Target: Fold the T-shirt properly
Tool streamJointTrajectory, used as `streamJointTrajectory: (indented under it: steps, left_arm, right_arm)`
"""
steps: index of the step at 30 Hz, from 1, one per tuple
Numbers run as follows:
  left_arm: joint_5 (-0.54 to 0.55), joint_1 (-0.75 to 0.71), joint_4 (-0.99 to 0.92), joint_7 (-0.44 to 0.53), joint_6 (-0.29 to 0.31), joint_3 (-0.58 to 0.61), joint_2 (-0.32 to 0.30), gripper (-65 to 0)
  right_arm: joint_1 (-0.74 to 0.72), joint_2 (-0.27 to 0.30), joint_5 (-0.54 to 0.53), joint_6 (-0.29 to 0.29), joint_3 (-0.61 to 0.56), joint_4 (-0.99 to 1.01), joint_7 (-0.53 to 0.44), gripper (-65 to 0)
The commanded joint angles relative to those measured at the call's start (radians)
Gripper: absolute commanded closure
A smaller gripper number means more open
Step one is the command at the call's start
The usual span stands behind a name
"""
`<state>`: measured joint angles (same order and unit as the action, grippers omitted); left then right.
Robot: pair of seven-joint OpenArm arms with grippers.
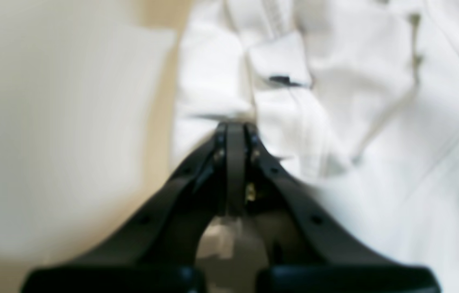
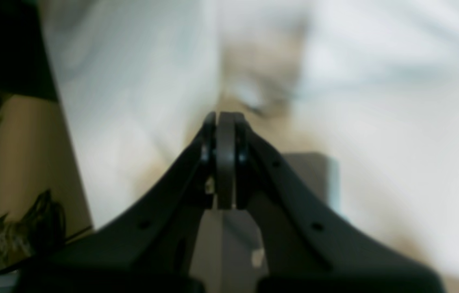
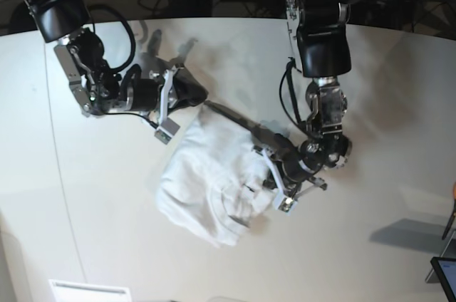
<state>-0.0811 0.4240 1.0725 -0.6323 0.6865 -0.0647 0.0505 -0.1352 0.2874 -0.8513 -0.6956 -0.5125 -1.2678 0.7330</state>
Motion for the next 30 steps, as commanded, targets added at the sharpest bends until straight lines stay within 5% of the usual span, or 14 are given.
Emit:
streamJointTrajectory:
  steps: [1,5,8,12,16,20,30]
  left_arm:
    - [0.022,0.063,-0.035,0.062,0.012,0.006,0.024,0.0]
    - [0.024,0.175,-0.220,0.217,0.008,-0.001,0.048,0.0]
    - [0.030,0.244,-0.297,0.276,-0.060,-0.001,0.044,0.0]
    - [0.030,0.293,-0.286,0.274,-0.063,-0.007,0.015,0.0]
    - [0.051,0.279,-0.165,0.164,-0.061,-0.007,-0.007,0.0]
    - [0.152,0.134,0.096,0.029,-0.032,-0.004,-0.033,0.0]
    - [0.149,-0.305,0.572,-0.090,-0.032,-0.008,-0.088,0.0]
  right_arm:
    - [-0.017,-0.001,0.011,-0.003,-0.021,-0.026,0.015,0.0]
    - [-0.019,0.000,0.011,-0.003,-0.088,-0.080,0.020,0.0]
    - [-0.011,0.040,0.011,-0.003,-0.087,-0.089,0.018,0.0]
    - [0.029,0.088,0.011,-0.003,-0.038,-0.091,0.015,0.0]
    - [0.084,0.097,0.011,0.001,0.150,-0.089,0.012,0.0]
    - [0.087,0.114,0.013,0.089,0.321,-0.091,0.013,0.0]
    - [-0.114,0.166,0.011,0.096,0.369,-0.094,0.023,0.0]
